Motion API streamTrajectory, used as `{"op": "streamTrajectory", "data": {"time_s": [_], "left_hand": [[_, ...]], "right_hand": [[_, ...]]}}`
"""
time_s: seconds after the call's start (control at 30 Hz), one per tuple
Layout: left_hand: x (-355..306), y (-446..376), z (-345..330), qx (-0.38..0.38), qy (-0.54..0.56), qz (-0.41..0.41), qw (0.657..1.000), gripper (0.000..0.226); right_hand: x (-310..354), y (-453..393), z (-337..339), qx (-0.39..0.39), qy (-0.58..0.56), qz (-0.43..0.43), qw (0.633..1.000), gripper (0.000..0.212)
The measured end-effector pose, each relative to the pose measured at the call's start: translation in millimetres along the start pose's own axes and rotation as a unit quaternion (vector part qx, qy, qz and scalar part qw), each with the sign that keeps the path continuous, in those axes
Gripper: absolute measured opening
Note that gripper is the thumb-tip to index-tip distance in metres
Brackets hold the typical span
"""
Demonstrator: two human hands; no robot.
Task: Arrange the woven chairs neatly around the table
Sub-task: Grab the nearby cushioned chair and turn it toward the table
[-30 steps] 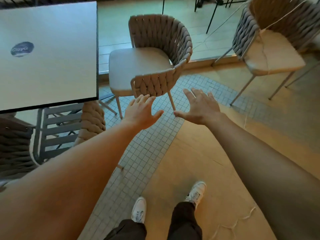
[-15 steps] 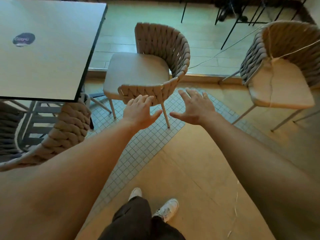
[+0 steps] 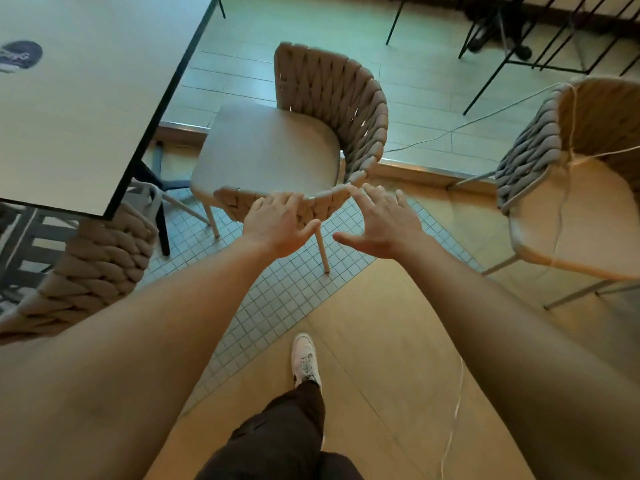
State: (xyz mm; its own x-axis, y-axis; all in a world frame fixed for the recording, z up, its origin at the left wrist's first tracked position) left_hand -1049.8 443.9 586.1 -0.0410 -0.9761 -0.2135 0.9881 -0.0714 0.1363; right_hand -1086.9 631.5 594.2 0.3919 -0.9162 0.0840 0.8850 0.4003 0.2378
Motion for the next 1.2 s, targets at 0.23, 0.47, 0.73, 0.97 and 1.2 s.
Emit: {"op": "streamTrajectory", "data": {"time_s": [0.23, 0.47, 0.73, 0.97, 1.2], "left_hand": [[13, -53, -10, 0.017, -0.001, 0.022, 1.000, 0.075], [38, -80, -25, 0.028, -0.007, 0.077, 0.997, 0.076], [44, -110, -60, 0.049, 0.016, 0.138, 0.989, 0.081], [19, -152, -91, 0.081, 0.026, 0.135, 0.987, 0.084], [0, -195, -138, 0.151, -0.003, 0.113, 0.982, 0.086]], "right_hand": [[-22, -69, -2, 0.017, -0.004, 0.032, 0.999, 0.105], [-23, -129, -5, 0.023, 0.043, 0.122, 0.991, 0.102], [-36, -196, -36, 0.068, 0.111, 0.273, 0.953, 0.112], [-66, -249, -72, 0.112, 0.184, 0.395, 0.893, 0.117], [-89, -288, -110, 0.159, 0.249, 0.478, 0.827, 0.107]]}}
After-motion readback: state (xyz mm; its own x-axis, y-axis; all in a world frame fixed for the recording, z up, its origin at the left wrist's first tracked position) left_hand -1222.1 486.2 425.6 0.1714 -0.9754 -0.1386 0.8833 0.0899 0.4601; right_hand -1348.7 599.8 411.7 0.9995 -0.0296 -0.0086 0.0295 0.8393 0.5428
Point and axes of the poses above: each hand's wrist, its own y-axis away from the middle knuckle, its own z-axis out of the back of the hand, x = y × z, the point moved 7 cm from there along -y, towards the middle knuckle, and after that the axes turned 3 degrees about -z, right-handed, at the moved point
